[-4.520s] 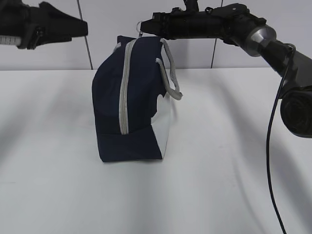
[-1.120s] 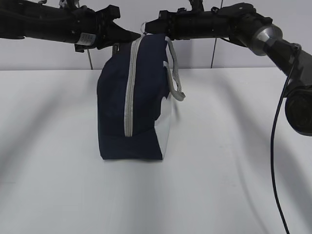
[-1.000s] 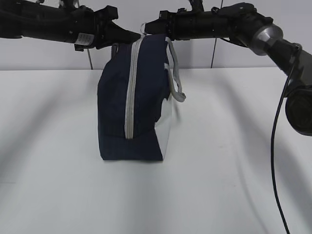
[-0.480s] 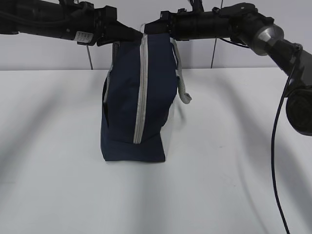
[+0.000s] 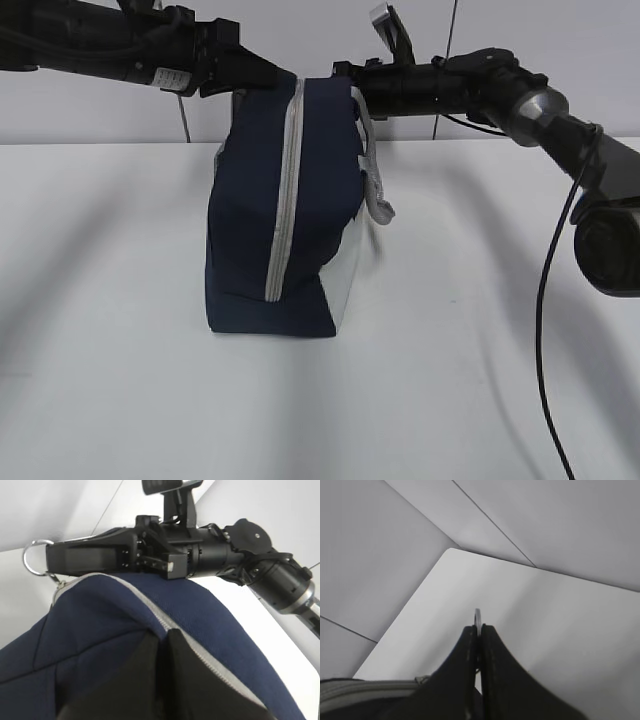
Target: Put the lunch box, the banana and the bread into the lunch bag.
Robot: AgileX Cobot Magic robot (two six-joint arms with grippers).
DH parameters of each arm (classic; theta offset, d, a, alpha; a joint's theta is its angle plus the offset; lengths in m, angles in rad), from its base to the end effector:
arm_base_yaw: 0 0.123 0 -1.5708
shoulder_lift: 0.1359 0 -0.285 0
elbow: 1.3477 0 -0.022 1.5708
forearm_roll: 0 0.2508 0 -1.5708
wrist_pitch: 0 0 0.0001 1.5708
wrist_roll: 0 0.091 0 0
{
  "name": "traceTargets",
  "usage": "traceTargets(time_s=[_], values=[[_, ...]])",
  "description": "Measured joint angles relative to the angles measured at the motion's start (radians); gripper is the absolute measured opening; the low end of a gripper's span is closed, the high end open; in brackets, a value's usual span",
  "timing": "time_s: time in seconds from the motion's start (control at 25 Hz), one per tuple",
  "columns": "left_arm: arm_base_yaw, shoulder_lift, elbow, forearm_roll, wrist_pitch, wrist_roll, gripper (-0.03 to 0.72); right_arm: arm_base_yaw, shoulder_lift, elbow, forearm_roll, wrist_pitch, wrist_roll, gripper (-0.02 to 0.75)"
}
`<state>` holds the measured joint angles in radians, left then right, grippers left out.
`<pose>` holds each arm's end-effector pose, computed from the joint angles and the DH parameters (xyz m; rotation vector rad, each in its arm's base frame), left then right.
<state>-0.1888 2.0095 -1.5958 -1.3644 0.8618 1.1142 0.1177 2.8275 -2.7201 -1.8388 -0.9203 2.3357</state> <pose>0.4303 -0.1511 0.2702 0.5472 2.0338 -1.0855 0.5742 0.1382 0.1702 -0.3957 1.9149 1.1398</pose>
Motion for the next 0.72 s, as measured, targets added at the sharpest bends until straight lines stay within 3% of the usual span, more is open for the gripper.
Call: traceTargets(time_s=[0.6,0.72], values=[[0.000,0.000,0.000,0.002,0.016,0.007,0.016,0.000,0.004,0.000,-0.002,0.002,0.014,-0.011],[0.000,0.000,0.000,0.001,0.025,0.007,0.070,-0.002,0.004,0.000,-0.004,0.008,0.025,0.032]])
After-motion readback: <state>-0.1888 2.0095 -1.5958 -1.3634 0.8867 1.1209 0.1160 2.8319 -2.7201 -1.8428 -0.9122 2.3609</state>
